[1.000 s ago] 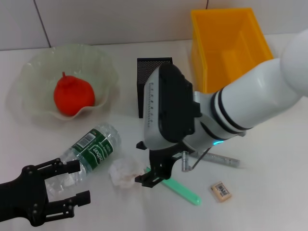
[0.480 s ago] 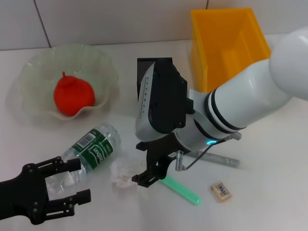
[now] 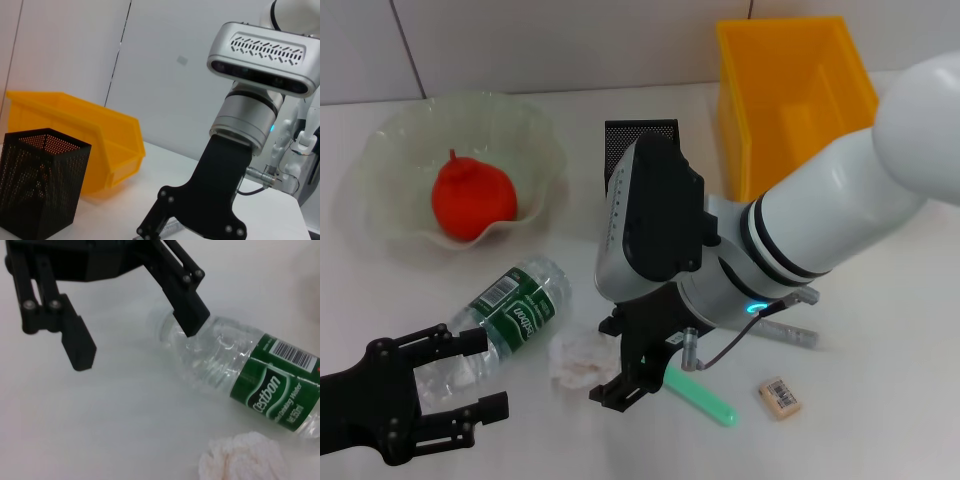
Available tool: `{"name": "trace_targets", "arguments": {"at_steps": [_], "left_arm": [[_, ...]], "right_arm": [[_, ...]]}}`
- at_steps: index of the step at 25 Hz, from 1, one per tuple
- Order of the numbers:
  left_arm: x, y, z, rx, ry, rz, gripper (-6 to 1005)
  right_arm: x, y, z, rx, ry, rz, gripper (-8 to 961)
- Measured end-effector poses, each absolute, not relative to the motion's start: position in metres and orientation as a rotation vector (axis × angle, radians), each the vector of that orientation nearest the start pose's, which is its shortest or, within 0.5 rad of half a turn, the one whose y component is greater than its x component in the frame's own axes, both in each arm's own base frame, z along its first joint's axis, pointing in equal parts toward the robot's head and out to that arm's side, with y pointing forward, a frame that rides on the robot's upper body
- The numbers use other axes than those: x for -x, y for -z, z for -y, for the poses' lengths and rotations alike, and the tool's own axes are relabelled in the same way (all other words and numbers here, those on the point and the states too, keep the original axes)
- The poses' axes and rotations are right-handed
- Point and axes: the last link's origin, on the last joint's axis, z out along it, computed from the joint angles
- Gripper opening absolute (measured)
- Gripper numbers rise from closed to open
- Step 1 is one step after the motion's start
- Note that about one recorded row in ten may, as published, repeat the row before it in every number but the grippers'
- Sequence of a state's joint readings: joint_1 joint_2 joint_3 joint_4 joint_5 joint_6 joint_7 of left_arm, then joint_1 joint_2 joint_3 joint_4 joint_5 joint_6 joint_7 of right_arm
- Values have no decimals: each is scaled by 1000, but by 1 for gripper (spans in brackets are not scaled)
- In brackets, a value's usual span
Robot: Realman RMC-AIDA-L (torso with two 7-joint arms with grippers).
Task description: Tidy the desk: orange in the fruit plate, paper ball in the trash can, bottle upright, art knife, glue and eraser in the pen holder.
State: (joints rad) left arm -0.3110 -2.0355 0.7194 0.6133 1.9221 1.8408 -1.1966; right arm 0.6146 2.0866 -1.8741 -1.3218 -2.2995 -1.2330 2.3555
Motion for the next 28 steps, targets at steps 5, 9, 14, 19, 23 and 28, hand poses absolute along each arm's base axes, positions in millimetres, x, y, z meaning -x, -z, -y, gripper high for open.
{"name": "trace_targets", "arguments": {"at_steps": [5,9,14,19,23,28], "left_arm": [[301,-14,-241,2800,911,574,799],[301,-14,-241,2800,911,571,799],[301,-14,-241,2800,912,571,799],[301,-14,-240,2801,916,572,799],[301,-15,-240,2802,913,570,799],[300,-15,-241,2802,914,569,800]], "right_arm": [[-115,107,-314,2983,333,-226,758],[-114,111,-315,2978,331,-220,758],[-114,115,-319,2980,380,-243,729],[-114,116,-319,2982,393,-247,585],[-110,109,-318,2987,371,-261,297],[-108,92,-321,2978,329,-317,216]]}}
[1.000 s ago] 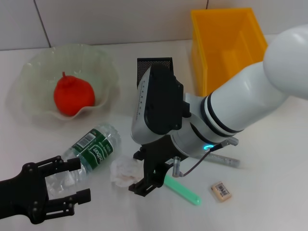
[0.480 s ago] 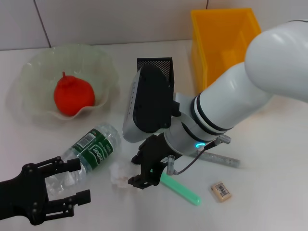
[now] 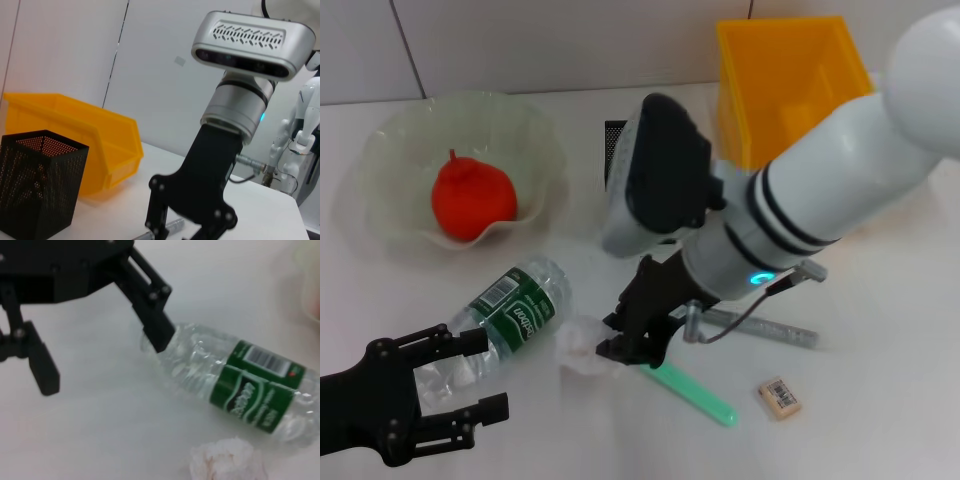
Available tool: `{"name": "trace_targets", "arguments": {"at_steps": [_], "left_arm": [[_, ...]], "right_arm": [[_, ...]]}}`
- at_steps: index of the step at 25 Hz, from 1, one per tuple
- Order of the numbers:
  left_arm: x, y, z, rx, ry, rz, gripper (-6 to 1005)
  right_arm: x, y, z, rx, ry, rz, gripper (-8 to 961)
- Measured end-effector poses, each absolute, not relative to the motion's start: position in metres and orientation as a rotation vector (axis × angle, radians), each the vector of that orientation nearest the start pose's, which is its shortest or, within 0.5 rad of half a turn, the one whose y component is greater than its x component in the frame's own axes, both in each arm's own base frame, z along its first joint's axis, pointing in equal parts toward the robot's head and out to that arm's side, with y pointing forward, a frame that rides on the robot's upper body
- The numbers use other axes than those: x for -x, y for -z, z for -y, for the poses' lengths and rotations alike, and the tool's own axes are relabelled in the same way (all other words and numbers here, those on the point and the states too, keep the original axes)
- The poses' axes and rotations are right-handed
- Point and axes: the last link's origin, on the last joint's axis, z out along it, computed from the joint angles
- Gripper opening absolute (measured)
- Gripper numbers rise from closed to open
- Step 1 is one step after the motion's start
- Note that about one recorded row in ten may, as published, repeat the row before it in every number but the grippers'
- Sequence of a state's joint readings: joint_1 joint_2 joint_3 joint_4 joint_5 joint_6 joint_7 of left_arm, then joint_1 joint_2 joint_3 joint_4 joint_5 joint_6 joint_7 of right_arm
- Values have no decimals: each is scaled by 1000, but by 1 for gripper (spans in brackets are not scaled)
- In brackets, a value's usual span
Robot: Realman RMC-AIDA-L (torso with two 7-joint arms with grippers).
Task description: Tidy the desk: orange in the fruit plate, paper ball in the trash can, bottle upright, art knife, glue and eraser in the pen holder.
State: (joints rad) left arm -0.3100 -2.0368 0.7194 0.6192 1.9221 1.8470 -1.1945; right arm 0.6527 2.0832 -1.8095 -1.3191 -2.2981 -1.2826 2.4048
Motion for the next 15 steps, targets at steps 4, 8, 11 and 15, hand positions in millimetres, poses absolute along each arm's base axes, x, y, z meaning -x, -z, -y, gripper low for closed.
{"name": "trace_targets", "arguments": {"at_steps": [4,8,11,15], "left_arm": [[300,-14,-241,2802,914,569,800],[300,-14,-241,2801,916,568,800],[299,-13,-241,2802,922,566,799],[298,-12,-241,2802,926,562,799]], "right_arm": [[-107,70,-324,2961,274,-381,218],[-105,19,-338,2850,120,-473,220],[-106,-19,-347,2749,15,-518,223],[-112,-51,-356,2646,-59,-558,231]]}}
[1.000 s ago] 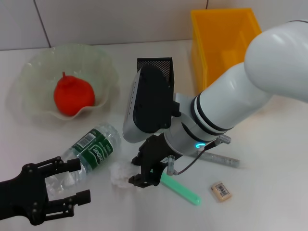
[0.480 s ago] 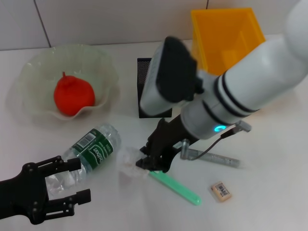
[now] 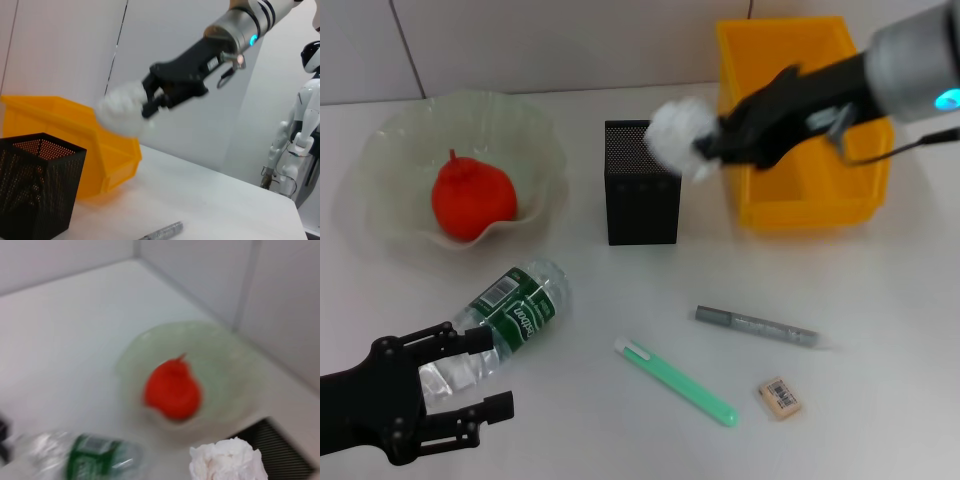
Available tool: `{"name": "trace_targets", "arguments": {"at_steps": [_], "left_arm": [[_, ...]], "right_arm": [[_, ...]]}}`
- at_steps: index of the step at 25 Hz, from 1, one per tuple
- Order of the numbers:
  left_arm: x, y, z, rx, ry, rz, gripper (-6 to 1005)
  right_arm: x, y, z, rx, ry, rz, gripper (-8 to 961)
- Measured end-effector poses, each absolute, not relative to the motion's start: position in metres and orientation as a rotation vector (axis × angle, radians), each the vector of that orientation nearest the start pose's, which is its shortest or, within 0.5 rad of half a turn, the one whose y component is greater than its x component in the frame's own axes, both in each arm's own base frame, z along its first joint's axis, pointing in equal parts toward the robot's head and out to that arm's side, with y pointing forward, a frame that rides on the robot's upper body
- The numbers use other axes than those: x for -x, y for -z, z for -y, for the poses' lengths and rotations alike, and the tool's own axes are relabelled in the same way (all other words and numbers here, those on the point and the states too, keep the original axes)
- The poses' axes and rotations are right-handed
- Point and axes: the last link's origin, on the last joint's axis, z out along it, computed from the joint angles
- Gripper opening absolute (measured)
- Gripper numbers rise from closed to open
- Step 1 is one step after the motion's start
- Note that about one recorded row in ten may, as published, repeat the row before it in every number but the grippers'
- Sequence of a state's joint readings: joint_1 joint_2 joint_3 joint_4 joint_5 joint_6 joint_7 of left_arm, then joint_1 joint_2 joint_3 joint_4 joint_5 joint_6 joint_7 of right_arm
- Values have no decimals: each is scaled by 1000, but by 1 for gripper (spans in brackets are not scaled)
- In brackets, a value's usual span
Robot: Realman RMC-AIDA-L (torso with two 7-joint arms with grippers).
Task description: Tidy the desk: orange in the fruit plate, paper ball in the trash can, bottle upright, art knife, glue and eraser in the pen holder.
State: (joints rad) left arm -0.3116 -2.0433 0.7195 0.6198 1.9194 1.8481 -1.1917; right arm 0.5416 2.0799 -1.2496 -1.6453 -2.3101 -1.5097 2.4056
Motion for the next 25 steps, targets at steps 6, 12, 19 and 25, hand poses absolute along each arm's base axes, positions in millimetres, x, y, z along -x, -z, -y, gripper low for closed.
{"name": "trace_targets", "arguments": {"at_steps": [6,12,19,25], "left_arm": [[296,-12,-242,2806,928,552,799],[296,-11,-242,2807,930,552,799],[296,-11,-242,2804,931,554,798],[296,-12,-242,2803,934,552,798]], "right_arm": [[-139,-102,-375,2407,-97,-631,244],[-166,-122,-388,2237,-22,-677,256],[-186,-114,-400,2193,32,-726,271],[-200,-97,-410,2200,50,-787,284]]}}
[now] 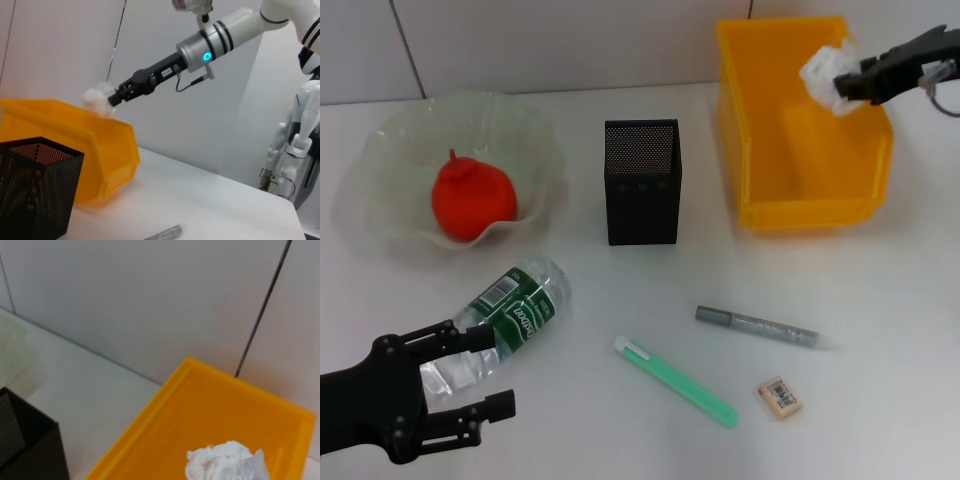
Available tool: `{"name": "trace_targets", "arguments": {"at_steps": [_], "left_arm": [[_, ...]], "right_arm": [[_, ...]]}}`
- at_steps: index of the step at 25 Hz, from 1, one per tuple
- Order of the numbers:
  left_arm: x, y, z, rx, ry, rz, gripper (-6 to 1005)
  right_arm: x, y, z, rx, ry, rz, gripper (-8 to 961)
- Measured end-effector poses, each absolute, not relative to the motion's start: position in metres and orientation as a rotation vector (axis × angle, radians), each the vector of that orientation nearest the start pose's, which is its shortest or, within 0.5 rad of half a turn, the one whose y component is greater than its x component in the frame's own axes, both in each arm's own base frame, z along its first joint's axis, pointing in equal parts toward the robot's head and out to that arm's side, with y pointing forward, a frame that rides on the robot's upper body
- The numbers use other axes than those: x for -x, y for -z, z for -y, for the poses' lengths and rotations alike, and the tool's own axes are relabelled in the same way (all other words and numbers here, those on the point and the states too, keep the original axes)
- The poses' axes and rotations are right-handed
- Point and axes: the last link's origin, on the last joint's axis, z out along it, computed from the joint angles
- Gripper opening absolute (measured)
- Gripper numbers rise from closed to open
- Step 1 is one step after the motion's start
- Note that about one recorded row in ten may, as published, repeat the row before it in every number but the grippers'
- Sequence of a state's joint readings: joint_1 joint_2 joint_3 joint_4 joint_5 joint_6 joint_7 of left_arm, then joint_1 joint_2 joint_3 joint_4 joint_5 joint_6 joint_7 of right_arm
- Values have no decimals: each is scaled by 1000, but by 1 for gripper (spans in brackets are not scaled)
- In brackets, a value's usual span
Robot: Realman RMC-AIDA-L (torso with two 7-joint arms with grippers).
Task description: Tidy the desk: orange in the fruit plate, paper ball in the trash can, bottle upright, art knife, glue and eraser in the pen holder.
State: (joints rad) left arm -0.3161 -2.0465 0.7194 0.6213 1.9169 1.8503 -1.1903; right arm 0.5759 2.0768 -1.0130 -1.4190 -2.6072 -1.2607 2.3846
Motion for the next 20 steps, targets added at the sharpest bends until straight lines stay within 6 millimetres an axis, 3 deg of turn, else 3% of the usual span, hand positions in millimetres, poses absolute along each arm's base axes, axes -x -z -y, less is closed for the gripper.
{"name": "trace_targets", "arguments": {"at_steps": [5,12,15,16,17,20], "left_arm": [[298,-14,-240,2785,939,555,798],[302,-21,-237,2738,964,509,798],[304,-27,-234,2691,999,508,797],[305,-30,-233,2673,1010,513,797],[305,-30,-233,2673,1010,513,797],[307,-32,-231,2654,1016,521,797]], "right_arm": [[-201,-93,-410,2209,47,-807,294],[-184,-98,-398,2274,-125,-762,577],[-168,-100,-374,2390,-347,-635,697],[-165,-100,-353,2454,-516,-528,737],[-165,-100,-353,2454,-516,-528,748],[-178,-94,-323,2504,-772,-406,783]]}}
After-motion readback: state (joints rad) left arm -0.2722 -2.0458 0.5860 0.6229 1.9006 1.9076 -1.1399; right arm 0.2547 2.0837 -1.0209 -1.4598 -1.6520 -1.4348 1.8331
